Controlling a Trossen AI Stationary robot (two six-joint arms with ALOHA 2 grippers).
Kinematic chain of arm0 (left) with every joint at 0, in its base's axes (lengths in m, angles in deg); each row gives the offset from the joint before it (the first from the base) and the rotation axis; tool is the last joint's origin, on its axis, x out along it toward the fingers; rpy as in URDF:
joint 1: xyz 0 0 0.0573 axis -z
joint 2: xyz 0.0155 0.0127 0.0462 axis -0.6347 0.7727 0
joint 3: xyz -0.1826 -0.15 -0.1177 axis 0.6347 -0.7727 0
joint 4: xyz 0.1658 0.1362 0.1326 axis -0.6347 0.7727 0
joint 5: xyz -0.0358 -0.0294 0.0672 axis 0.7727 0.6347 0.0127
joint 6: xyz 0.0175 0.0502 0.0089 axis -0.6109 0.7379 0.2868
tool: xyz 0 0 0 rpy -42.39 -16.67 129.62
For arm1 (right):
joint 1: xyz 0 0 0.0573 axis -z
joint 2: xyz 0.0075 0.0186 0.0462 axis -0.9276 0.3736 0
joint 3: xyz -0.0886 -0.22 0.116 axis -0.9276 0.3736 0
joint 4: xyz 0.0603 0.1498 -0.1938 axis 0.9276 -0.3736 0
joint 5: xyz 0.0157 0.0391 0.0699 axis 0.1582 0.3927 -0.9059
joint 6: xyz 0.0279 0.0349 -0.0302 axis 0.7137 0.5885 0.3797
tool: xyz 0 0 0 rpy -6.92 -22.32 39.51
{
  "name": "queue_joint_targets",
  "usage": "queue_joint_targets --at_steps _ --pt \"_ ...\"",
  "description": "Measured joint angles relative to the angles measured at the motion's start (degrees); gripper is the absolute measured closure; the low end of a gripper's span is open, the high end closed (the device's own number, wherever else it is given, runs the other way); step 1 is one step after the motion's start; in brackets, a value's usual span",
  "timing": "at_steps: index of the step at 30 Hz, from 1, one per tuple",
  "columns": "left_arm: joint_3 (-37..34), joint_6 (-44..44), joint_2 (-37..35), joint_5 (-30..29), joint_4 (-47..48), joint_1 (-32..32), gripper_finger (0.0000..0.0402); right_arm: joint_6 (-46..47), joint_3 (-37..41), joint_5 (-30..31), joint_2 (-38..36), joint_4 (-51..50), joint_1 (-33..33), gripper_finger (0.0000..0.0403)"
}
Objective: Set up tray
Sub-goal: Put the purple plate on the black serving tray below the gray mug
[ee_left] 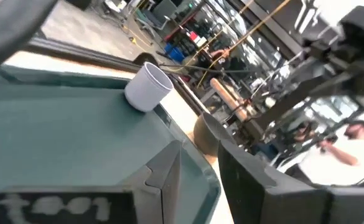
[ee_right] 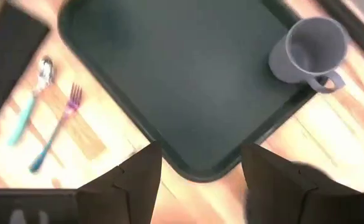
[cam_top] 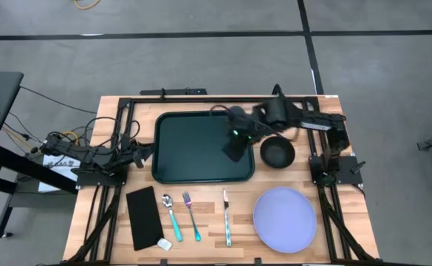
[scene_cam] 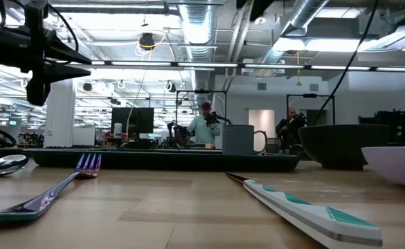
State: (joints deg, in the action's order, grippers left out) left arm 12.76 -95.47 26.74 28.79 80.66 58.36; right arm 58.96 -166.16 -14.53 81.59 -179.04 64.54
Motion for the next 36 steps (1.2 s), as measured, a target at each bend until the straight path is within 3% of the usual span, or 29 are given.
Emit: queue_joint_targets --at_steps 6,17,23,26,32,36 --pt "-0.02 3.25 0.07 -1.4 0.18 0.02 0.0306 20.26 13.72 0.56 -7.44 -0.02 -8.36 0.0195" --pt "-0.04 3.41 0.11 -2.77 0.34 0.0 0.0306 68.93 41.86 -1.47 -19.95 0.4 -26.39 0.0198" --pt "-0.07 3.4 0.11 -2.77 0.34 0.01 0.0306 88.61 52.11 -8.45 -24.22 1.91 -35.38 0.0198" --pt "-0.07 3.39 0.11 -2.76 0.36 0.01 0.0306 94.38 55.78 -11.67 -25.24 5.74 -38.79 0.0198" --pt "-0.11 3.36 0.11 -2.39 0.34 0.0 0.0306 96.03 60.71 -18.25 -23.22 12.76 -41.99 0.0198" --pt "-0.13 3.34 0.11 -2.03 0.32 0.0 0.0306 94.93 62.44 -18.17 -21.76 20.47 -42.04 0.0198"
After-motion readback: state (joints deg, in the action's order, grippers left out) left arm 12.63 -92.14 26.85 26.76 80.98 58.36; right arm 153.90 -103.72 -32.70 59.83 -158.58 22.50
